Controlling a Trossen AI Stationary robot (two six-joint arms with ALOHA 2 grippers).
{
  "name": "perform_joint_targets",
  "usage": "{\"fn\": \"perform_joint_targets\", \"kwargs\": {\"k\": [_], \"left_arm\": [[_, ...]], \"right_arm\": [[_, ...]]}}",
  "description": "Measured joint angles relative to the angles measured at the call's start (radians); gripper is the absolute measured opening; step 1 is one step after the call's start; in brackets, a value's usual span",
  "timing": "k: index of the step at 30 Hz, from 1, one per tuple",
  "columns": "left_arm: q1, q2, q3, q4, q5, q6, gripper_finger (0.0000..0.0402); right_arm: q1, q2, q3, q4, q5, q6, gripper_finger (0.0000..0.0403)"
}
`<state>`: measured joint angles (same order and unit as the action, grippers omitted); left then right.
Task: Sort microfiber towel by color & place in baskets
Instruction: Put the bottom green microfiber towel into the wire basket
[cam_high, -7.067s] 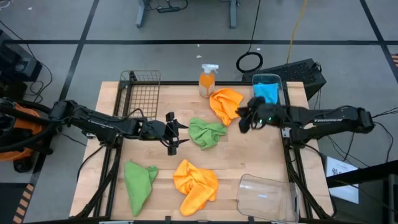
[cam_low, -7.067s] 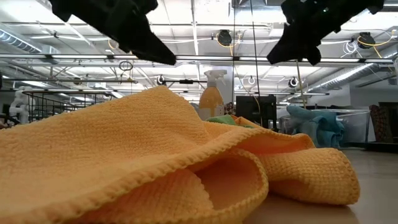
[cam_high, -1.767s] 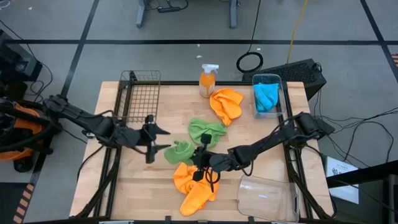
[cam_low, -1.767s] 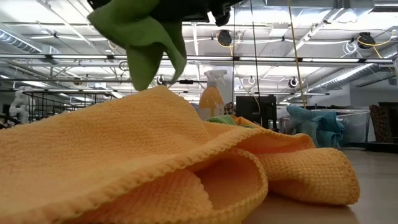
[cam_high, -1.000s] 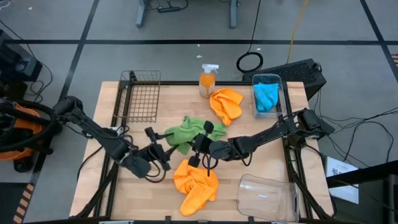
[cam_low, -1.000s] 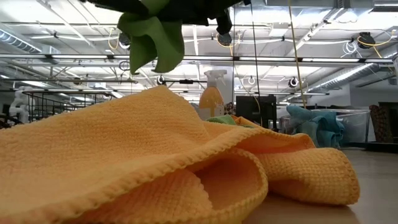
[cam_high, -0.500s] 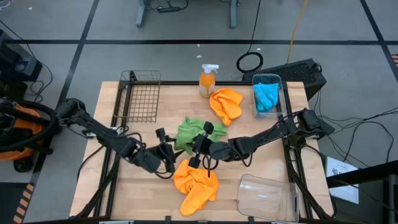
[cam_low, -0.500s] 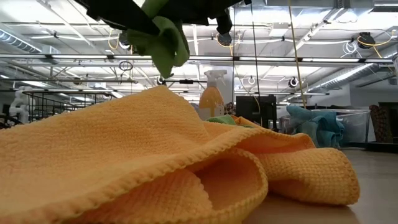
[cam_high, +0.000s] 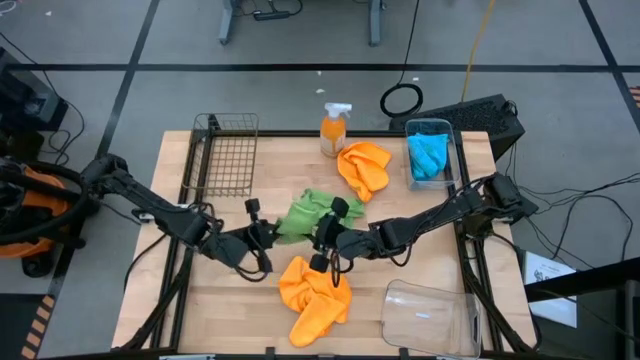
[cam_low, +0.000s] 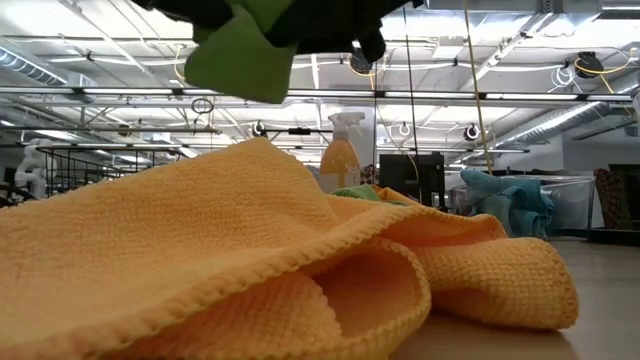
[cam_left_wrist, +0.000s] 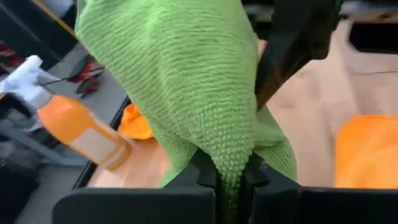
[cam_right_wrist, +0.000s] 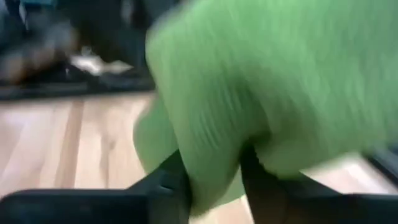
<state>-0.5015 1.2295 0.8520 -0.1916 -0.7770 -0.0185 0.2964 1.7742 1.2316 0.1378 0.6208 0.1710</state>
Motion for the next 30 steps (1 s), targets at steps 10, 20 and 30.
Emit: {"fn": "perform_joint_targets", "kwargs": {"k": [10,20,30], "left_arm": [[0.049,-0.305,0.000,-0.242,0.174,-0.007,0.0008],[0.190,-0.669,0.001,-0.698,-0.075,-0.331,0.0008],[0.347,-0.703,0.001,-0.856,-0.218,-0.466,0.0008]], "right_arm": [[0.041,-0.067,0.000,-0.188,-0.126,0.057,0.0190],[0.092,-0.061,-0.001,-0.212,-0.116,0.067,0.0192],[0.110,-0.061,-0.001,-0.223,-0.068,0.072,0.0191]]}}
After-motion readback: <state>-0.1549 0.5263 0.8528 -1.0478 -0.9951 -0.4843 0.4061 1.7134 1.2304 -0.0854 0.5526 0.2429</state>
